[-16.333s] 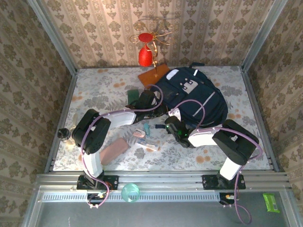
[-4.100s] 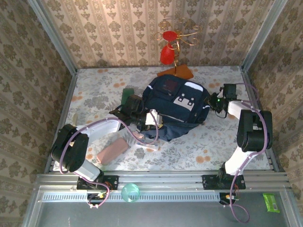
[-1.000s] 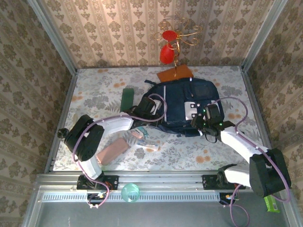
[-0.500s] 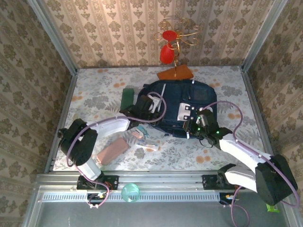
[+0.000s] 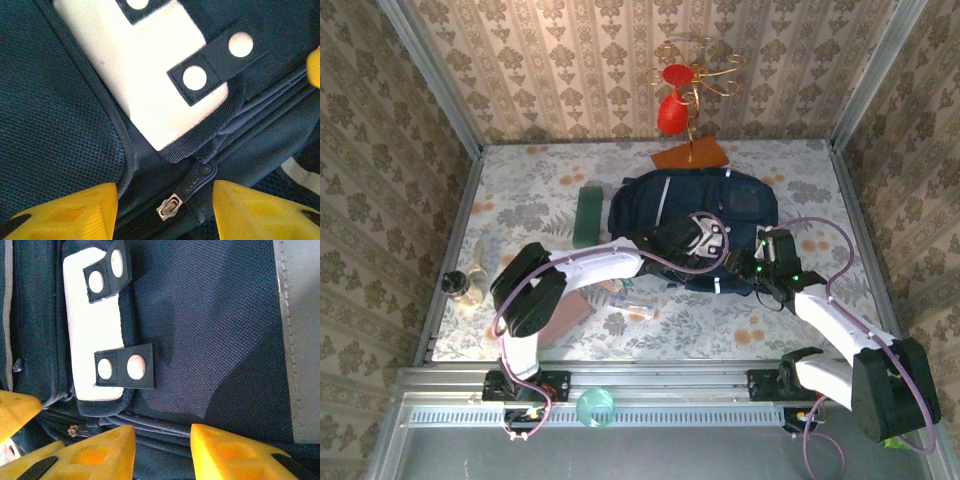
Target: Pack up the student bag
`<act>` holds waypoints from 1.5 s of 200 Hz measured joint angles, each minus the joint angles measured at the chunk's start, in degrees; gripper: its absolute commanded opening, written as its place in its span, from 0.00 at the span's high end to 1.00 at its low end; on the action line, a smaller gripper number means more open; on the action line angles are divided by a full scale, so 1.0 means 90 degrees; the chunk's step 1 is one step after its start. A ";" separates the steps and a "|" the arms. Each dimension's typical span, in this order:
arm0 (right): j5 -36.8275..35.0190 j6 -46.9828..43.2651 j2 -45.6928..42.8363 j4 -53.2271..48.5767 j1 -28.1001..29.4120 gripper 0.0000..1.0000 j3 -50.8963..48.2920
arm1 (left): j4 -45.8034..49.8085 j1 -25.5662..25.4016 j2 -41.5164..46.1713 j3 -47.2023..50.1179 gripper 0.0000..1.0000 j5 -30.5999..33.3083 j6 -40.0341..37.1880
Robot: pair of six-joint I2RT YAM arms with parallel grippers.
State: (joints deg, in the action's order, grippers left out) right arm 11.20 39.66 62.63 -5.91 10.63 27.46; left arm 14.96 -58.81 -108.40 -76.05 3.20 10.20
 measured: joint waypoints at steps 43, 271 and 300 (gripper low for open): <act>0.0146 0.0000 0.0044 0.0138 -0.0092 0.63 -0.0080 | 0.0525 -0.0180 -0.0500 -0.0600 0.52 0.0265 0.0002; 0.0192 -0.0005 0.0124 0.0454 -0.0197 0.62 -0.0192 | 0.1008 -0.0318 -0.1290 -0.1445 1.00 0.0709 0.0051; 0.0192 -0.0005 0.0124 0.0452 -0.0214 0.62 -0.0192 | 0.0775 -0.0236 -0.1083 -0.1171 1.00 0.0503 0.0056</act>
State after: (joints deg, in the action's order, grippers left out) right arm 12.93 39.62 63.75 -1.85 8.71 25.74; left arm 21.93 -60.93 -118.15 -86.59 7.73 10.70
